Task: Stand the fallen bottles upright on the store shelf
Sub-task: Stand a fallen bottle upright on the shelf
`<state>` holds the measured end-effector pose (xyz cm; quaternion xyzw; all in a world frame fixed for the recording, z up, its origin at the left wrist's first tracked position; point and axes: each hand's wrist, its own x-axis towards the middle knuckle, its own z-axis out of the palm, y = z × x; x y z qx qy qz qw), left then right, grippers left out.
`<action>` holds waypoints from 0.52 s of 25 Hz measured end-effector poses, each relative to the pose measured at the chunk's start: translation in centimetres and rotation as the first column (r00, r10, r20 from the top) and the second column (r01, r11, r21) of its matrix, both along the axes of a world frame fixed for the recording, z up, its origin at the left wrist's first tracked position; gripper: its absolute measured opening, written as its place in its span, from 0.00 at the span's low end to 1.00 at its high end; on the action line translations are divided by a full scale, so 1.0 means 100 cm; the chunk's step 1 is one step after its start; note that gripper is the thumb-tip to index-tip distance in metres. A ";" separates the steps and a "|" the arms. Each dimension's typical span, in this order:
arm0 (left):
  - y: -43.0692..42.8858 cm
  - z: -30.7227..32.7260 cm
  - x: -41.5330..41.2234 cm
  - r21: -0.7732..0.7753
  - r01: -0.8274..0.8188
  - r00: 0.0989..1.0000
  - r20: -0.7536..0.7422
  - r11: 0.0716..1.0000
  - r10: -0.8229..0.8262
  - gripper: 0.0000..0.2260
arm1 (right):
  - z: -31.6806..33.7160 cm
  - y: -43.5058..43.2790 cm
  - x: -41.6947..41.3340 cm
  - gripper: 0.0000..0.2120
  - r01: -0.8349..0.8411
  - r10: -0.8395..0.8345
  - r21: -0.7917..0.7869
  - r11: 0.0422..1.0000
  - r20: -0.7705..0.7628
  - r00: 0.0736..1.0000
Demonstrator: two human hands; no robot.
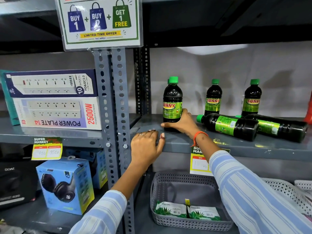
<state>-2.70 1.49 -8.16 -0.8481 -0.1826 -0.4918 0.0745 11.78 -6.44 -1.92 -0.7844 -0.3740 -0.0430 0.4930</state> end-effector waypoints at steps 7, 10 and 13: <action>0.001 0.002 0.000 0.006 -0.004 1.000 0.003 1.000 0.004 0.21 | 0.001 0.001 0.001 0.40 -0.122 0.124 0.053 0.991 -0.040 0.992; 0.000 0.001 0.000 0.009 -0.003 1.000 0.006 1.000 0.003 0.20 | 0.000 0.000 0.001 0.37 -0.139 0.141 0.075 0.987 -0.027 0.990; 0.000 0.001 -0.001 0.022 0.002 1.000 0.031 1.000 -0.003 0.19 | 0.000 -0.007 0.000 0.22 -0.199 0.202 0.062 0.978 -0.045 0.978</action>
